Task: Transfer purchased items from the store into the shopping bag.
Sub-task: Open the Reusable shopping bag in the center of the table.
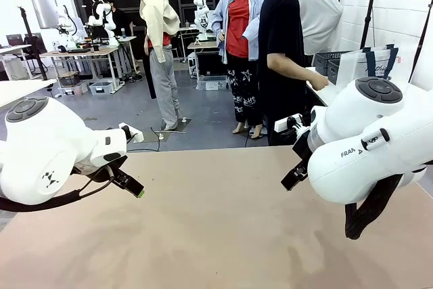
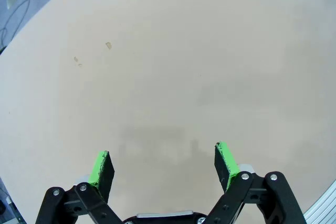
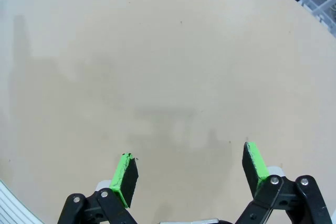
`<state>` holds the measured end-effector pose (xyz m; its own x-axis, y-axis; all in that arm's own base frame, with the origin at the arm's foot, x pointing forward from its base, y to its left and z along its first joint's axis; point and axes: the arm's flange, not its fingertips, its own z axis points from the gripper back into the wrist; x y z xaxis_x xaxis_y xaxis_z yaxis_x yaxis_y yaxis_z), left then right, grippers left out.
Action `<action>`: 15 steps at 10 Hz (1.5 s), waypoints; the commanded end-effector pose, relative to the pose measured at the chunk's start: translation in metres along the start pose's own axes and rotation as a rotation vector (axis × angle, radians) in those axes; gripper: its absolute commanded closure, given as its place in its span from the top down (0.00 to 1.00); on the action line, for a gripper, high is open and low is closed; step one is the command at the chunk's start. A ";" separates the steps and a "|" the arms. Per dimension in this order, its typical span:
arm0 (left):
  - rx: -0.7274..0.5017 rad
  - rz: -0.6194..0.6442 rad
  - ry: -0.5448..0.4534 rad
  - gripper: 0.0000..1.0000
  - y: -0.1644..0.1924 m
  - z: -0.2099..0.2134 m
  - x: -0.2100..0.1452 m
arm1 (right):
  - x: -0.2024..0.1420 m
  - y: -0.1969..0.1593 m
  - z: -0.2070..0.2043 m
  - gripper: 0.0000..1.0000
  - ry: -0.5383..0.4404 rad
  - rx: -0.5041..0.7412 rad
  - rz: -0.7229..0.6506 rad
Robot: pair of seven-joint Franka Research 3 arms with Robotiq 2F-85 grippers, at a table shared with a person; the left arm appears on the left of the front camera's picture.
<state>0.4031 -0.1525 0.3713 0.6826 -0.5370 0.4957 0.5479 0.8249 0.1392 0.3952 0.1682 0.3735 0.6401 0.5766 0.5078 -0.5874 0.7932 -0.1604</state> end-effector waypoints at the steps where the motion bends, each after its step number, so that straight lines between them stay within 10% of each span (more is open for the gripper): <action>1: 0.000 0.003 0.000 1.00 0.001 0.000 0.000 | 0.000 0.000 0.000 1.00 0.000 0.000 -0.001; 15: 0.000 0.003 0.000 1.00 0.001 0.000 0.000 | 0.000 0.000 0.000 1.00 0.000 0.000 -0.001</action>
<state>0.4031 -0.1526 0.3713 0.6824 -0.5374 0.4956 0.5481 0.8247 0.1396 0.3952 0.1682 0.3735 0.6401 0.5766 0.5078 -0.5874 0.7933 -0.1604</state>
